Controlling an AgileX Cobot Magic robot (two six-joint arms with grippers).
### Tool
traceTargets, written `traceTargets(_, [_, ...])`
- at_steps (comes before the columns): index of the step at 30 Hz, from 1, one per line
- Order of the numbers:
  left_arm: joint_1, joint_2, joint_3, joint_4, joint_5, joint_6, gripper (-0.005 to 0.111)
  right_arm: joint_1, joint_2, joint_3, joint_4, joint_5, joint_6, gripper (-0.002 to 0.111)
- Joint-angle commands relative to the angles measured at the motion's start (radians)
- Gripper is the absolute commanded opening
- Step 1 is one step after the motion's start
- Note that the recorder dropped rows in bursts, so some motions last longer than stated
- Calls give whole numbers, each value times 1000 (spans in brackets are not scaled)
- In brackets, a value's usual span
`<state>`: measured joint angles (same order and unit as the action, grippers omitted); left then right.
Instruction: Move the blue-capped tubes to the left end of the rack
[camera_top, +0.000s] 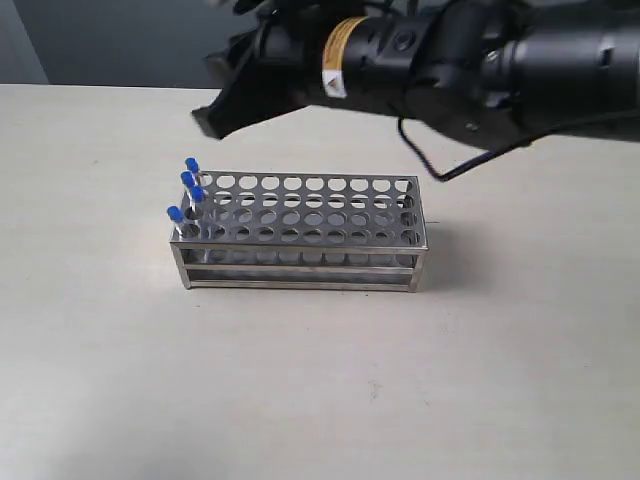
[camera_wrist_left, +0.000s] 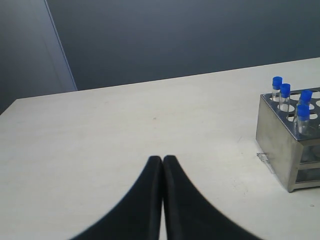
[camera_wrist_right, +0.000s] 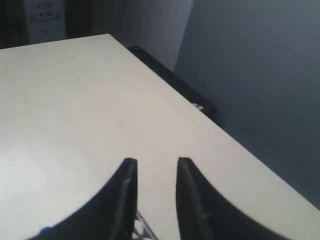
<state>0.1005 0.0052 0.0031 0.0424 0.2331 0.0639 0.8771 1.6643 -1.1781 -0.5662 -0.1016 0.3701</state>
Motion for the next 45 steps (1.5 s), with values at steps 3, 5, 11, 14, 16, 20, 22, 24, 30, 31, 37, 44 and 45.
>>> traceTargets(3, [-4, -5, -3, 2, -1, 0, 1, -145, -210, 99, -7, 81, -3, 0])
traceTargets(5, [-4, -5, -3, 2, -1, 0, 1, -202, -287, 155, -1, 91, -3, 0])
traceTargets(11, [-4, -5, -3, 2, -1, 0, 1, -392, -570, 374, 49, 127, 0, 0])
traceTargets(14, [-4, -5, -3, 2, -1, 0, 1, -439, -712, 501, 85, 144, 0, 0])
traceTargets(16, [-4, -5, -3, 2, -1, 0, 1, -449, -812, 575, 108, 172, 0, 0])
traceTargets(20, [-4, -5, -3, 2, -1, 0, 1, -447, -956, 678, 108, 207, 0, 0])
traceTargets(22, [-4, -5, -3, 2, -1, 0, 1, -447, -1014, 711, 108, 208, 0, 0])
traceTargets(24, [-4, -5, -3, 2, -1, 0, 1, -447, -1057, 726, 108, 208, 0, 0])
traceTargets(30, [-4, -5, -3, 2, -1, 0, 1, -447, -1117, 729, 108, 203, 0, 0])
traceTargets(31, [-4, -5, -3, 2, -1, 0, 1, -447, -1122, 729, 105, 202, 0, 0])
traceTargets(37, [-4, -5, -3, 2, -1, 0, 1, -479, -1177, 738, 107, 203, 0, 0])
traceTargets(44, [-4, -5, -3, 2, -1, 0, 1, -690, -1320, 739, 107, 201, 0, 0])
traceTargets(45, [-4, -5, -3, 2, -1, 0, 1, -713, -1330, 739, 107, 201, 0, 0])
